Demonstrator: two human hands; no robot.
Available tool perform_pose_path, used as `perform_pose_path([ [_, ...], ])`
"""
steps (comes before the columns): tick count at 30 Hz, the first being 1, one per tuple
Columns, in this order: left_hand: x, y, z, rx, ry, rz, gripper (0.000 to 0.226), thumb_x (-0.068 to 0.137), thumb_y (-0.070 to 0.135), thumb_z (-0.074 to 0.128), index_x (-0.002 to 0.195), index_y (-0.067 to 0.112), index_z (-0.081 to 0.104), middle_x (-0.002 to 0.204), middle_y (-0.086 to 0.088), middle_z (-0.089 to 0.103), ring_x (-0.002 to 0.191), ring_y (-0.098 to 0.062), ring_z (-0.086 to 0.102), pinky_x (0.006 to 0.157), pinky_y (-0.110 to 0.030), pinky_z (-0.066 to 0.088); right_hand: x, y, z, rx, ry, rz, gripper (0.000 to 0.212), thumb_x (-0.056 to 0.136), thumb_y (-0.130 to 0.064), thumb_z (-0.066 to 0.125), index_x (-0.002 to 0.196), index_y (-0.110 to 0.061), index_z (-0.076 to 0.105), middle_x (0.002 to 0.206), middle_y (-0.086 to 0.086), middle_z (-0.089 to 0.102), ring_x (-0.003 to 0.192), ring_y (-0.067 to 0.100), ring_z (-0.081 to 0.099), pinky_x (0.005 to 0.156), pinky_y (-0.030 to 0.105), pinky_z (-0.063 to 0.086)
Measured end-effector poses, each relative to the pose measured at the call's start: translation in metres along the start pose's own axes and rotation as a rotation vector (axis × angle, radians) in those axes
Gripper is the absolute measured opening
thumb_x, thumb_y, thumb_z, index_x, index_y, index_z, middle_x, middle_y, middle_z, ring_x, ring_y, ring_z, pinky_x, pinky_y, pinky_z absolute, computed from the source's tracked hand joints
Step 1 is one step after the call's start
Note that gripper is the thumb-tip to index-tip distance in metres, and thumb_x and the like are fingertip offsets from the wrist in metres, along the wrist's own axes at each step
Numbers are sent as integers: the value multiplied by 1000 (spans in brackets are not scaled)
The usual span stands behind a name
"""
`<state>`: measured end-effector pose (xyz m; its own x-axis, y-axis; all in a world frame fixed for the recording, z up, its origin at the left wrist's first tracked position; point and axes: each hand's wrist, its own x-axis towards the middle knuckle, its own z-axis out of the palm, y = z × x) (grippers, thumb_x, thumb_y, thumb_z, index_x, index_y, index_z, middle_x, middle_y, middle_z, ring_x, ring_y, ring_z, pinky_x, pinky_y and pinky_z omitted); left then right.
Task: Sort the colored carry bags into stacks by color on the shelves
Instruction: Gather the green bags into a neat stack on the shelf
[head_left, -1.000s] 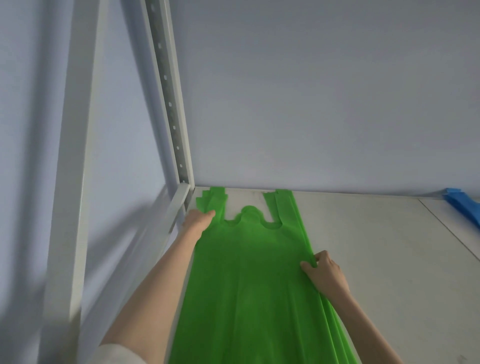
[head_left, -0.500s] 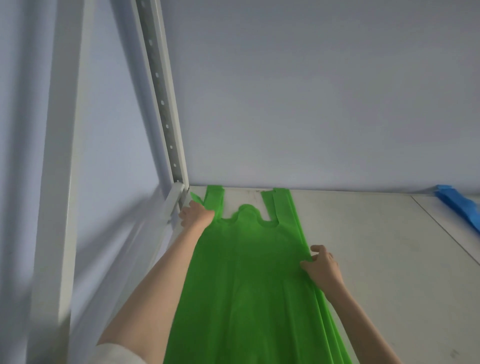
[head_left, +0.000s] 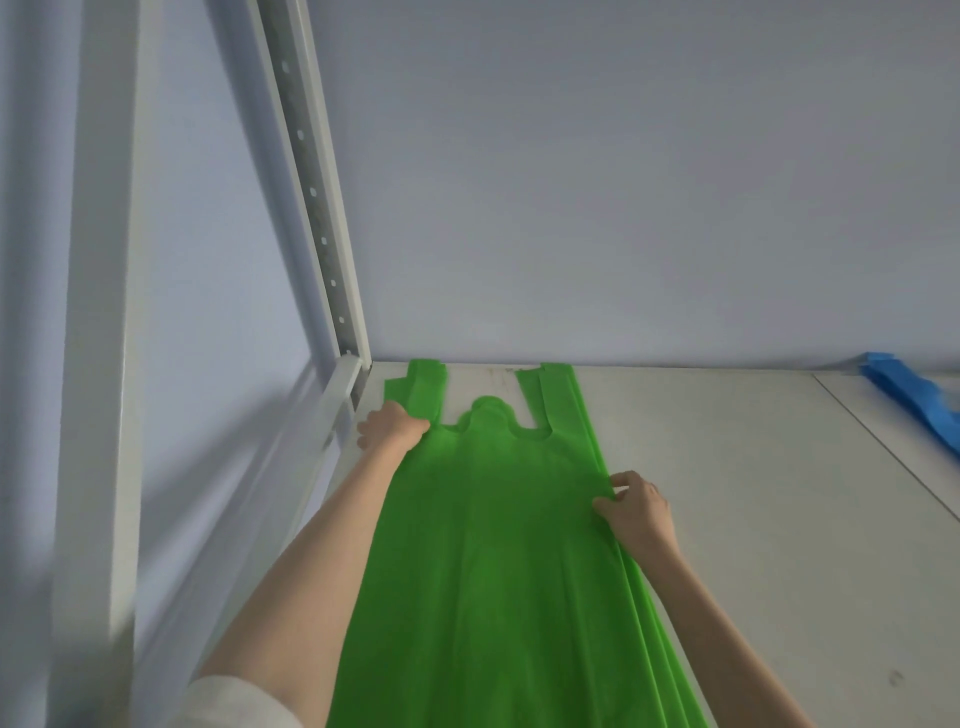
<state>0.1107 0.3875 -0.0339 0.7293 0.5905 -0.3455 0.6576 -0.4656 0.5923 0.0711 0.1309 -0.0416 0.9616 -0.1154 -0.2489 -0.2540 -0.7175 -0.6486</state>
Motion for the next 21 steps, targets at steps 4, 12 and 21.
perform_pose_path([
  [4,5,-1,0,-176,-77,17,28,84,33,63,86,5,58,102,-15,61,98,-28,59,93,-40,50,2,-5,1,-4,-10,4,47,90,-17,57,132,-2,42,132,16,52,118,29,53,95,38,45],
  [12,-3,9,-11,-355,-41,48,19,91,4,50,108,-2,54,85,-10,50,57,-15,38,53,-22,34,9,-4,-2,-8,-45,19,44,90,-14,56,131,-4,43,130,16,53,94,23,55,85,35,48],
  [21,-20,-4,-2,-7,115,-187,67,95,38,44,144,-1,20,146,-19,29,133,-32,32,106,-41,34,11,0,1,-17,-41,-8,40,90,-10,54,129,-5,44,129,16,53,85,18,48,74,28,43],
])
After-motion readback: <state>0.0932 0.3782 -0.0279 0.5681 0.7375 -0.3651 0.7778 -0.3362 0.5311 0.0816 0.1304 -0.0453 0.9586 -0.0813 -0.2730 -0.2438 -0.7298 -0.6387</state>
